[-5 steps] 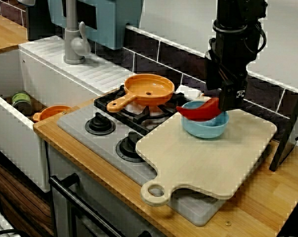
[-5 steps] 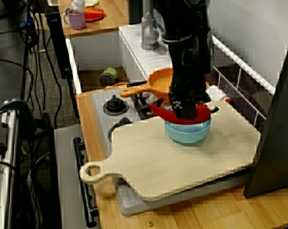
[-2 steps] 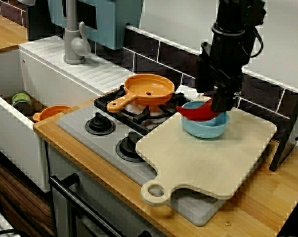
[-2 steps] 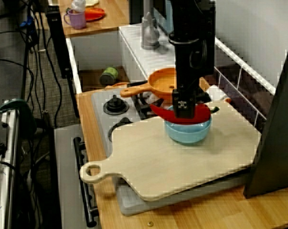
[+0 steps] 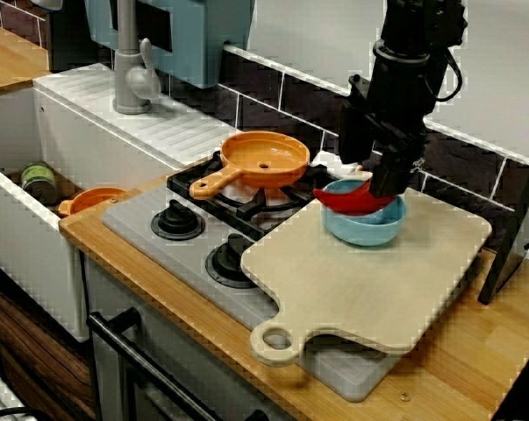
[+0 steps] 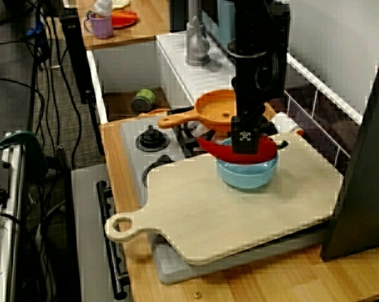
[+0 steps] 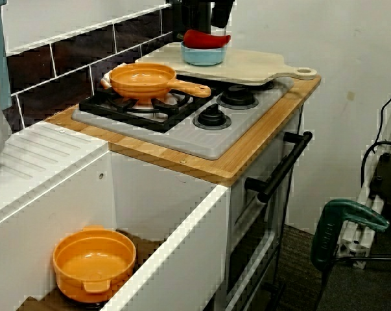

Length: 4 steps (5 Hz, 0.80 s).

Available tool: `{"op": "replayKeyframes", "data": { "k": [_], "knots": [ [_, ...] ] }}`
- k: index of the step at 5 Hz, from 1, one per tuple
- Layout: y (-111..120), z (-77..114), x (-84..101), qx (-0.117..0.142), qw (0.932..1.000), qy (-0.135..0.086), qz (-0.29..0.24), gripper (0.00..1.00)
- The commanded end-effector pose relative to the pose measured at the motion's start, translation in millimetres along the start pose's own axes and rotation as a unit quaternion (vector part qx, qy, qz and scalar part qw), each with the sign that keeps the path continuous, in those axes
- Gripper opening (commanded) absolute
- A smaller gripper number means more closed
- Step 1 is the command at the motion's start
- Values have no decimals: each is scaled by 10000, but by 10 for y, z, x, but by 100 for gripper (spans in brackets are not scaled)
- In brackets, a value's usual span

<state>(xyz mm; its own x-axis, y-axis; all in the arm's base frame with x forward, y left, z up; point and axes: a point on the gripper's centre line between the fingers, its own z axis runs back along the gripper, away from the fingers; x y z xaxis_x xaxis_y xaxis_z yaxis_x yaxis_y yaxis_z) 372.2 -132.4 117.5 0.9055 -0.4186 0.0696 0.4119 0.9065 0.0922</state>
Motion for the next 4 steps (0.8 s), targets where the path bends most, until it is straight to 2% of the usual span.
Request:
{"op": "replayKeyframes", "data": {
  "k": [1, 2, 4],
  "knots": [
    [53, 141, 41, 174, 9990, -407, 107, 100],
    [69, 136, 38, 174, 9984, -508, 197, 100],
    [51, 47, 61, 231, 9982, -495, 228, 100]
  ]
}}
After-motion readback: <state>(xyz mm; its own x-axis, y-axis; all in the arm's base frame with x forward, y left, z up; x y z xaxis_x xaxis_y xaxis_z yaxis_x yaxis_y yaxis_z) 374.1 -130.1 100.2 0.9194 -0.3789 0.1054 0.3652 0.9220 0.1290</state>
